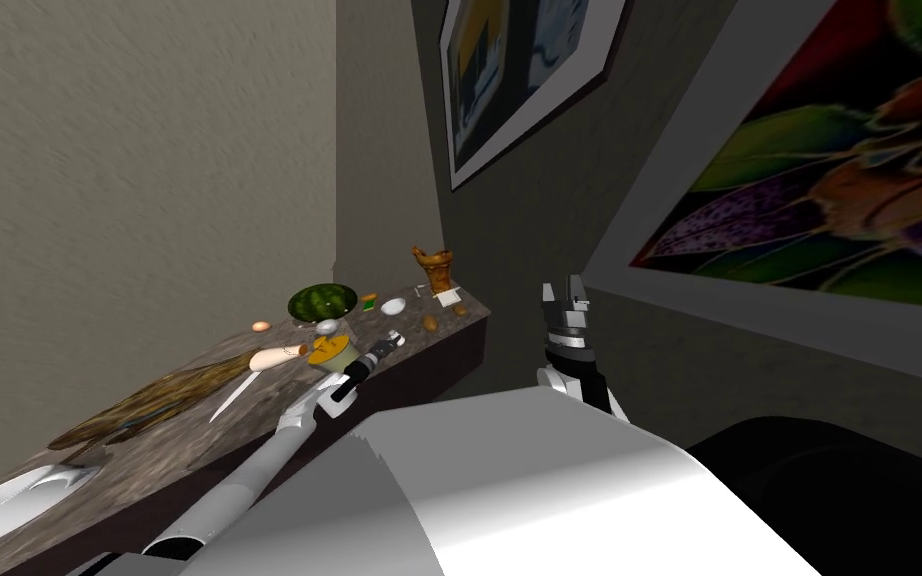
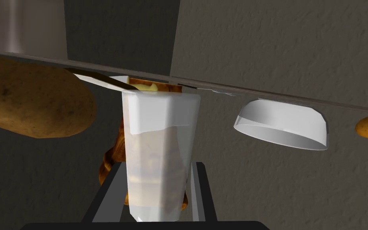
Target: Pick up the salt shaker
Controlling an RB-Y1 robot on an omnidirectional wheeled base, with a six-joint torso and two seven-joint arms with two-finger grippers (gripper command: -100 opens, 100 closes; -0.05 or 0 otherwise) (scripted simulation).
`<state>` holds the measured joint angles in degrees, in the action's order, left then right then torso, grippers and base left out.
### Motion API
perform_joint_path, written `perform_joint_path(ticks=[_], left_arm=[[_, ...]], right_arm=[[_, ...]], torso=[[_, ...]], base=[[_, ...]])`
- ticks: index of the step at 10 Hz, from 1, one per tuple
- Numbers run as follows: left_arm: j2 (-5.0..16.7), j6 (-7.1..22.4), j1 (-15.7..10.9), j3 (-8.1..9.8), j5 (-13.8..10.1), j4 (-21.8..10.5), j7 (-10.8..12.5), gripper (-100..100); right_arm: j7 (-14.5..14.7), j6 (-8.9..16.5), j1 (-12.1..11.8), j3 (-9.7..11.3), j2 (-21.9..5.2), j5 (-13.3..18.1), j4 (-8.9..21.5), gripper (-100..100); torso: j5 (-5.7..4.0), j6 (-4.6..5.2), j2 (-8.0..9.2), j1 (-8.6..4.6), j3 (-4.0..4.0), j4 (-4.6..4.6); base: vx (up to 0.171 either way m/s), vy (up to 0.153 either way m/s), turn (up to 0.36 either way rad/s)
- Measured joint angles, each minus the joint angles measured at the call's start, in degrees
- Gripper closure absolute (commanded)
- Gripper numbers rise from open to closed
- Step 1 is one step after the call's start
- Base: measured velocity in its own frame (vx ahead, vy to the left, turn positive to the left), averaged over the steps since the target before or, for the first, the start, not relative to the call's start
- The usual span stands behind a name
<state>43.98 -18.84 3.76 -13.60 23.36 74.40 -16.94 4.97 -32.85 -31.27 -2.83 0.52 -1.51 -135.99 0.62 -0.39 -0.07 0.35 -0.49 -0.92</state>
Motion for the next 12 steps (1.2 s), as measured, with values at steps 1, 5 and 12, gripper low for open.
perform_joint_path(ticks=[1,5,12], left_arm=[[0.3,0.3,2.2,1.61,0.3,2.0,-0.1,100],[1.2,1.5,9.2,5.14,0.9,8.9,0.1,100],[2.4,2.9,20.9,10.98,2.0,19.2,-0.1,100]], right_arm=[[0.0,0.0,0.0,0.0,0.0,0.0,0.0,0],[0.0,0.0,0.0,0.0,0.0,0.0,0.0,0],[0.0,0.0,0.0,0.0,0.0,0.0,0.0,0]], torso=[[-0.04,0.01,-0.04,-0.01,0.0,0.04],[-0.02,0.04,-0.05,-0.03,-0.01,0.02],[-0.03,0.01,0.02,-0.03,0.03,0.03]], base=[[0.055,0.002,-0.051],[0.038,0.003,-0.038],[0.037,0.004,-0.04]])
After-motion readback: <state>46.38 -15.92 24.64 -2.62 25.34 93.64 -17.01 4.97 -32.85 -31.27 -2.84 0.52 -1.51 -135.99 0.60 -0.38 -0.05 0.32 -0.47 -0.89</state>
